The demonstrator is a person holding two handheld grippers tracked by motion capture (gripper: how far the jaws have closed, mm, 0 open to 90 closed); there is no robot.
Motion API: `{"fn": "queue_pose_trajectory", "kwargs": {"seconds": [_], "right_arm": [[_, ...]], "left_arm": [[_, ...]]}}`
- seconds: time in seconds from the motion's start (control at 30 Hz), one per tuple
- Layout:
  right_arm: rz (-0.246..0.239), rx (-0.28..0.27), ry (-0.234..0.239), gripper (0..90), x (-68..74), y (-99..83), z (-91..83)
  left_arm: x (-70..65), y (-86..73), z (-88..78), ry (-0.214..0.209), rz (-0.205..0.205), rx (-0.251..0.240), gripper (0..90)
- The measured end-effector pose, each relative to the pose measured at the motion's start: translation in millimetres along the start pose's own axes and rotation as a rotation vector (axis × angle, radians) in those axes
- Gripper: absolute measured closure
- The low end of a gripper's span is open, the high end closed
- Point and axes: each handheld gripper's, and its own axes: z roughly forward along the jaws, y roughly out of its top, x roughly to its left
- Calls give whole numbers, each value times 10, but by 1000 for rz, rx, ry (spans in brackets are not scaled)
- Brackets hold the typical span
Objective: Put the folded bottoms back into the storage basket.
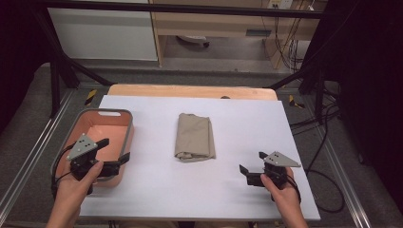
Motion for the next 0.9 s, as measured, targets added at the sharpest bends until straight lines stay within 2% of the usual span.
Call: {"fn": "queue_pose_trajectory", "kwargs": {"seconds": [0.07,0.4,0.63,0.9], "right_arm": [[1,0,0,76,-1,0,-3],[27,-9,-18,70,-17,20,-29],[40,1,-13,74,-19,36,-35],[38,14,-16,92,0,51,-35]], "left_arm": [[-32,9,14,-15,4,-7,71],[-182,66,72,-33,19,-17,72],[-362,125,129,-63,62,-12,69],[-559,120,264,-94,90,10,71]]}}
